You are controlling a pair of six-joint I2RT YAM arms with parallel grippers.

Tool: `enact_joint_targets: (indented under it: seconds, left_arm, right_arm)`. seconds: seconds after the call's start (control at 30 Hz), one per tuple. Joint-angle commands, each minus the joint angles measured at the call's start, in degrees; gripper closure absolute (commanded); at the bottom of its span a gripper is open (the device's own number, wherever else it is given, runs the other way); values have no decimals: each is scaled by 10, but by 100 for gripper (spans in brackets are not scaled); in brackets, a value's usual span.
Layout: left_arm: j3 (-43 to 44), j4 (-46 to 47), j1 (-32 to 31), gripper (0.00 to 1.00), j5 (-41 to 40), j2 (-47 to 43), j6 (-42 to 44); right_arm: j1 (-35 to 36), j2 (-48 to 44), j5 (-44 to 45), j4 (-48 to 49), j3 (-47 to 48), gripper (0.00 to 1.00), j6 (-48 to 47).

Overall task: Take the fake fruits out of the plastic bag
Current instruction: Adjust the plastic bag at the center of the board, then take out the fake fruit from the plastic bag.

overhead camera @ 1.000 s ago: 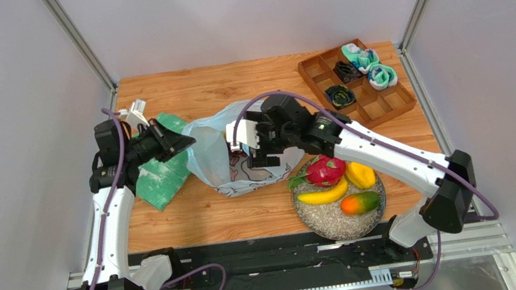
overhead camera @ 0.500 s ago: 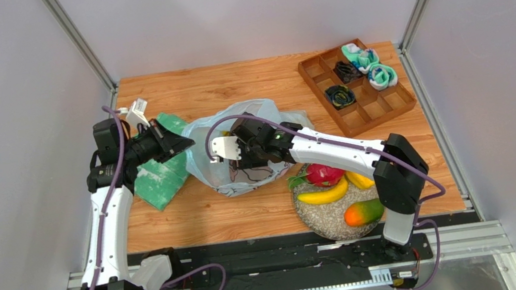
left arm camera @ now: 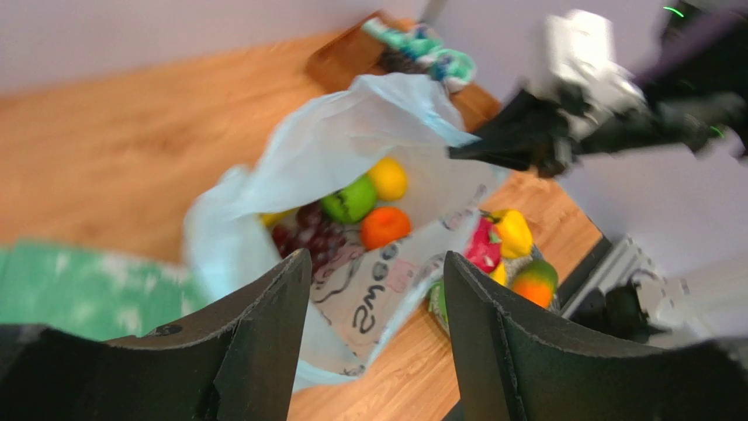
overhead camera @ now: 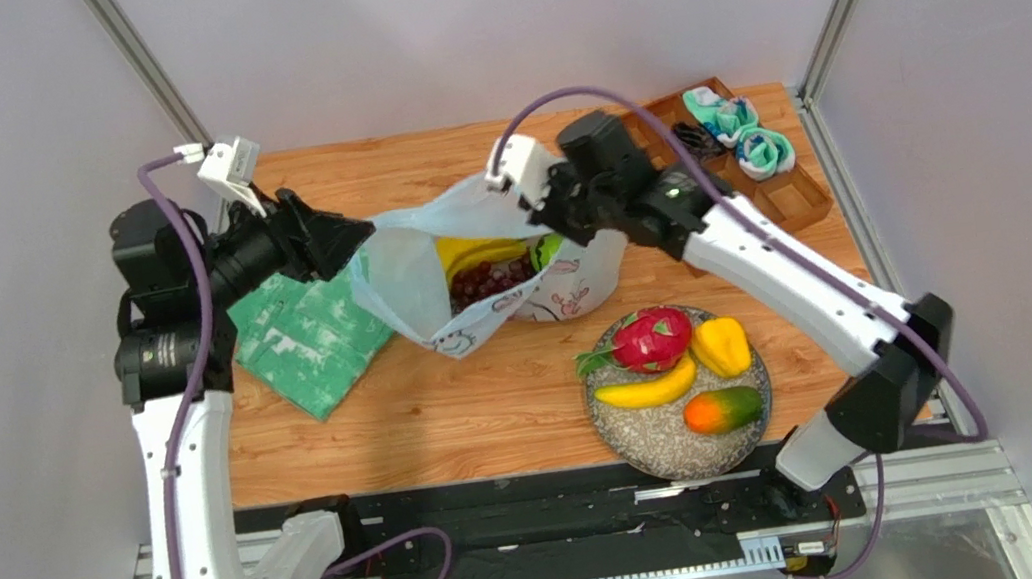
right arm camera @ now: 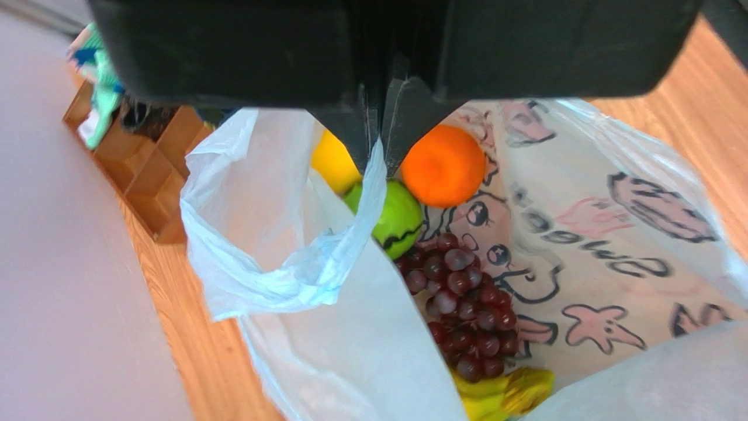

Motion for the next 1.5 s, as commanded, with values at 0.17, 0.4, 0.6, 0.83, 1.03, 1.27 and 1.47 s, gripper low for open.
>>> enact_joint_targets:
  seconds: [0.17, 0.4, 0.6, 0.83, 1.03, 1.27, 1.47]
  left_arm:
    - [43, -72, -238, 35, 62, 60, 225]
    - [55, -43, -256, 42, -21, 197, 277]
    - [107, -149, -259, 44, -67, 283, 435]
    - [213, -226, -259, 31, -157, 406, 569]
    - [295, -261, -259, 31, -193, 517, 603]
    - [304, -212, -259, 30, -226, 575, 618]
    - [271, -108, -259, 29, -270, 590, 616]
  right_arm:
    - [-13, -54, -122, -29, -30, 100, 116]
    - [-14, -91, -129, -6, -102, 100, 144]
    - [-20, -122, -128, -2, -142, 100, 147]
    - [-24, -149, -146, 1, -173, 100, 157]
    - [-25, -151, -159, 0, -178, 100, 159]
    - [-25, -146, -164, 5, -178, 100, 159]
    - [-25, -134, -174, 6, -175, 100, 160]
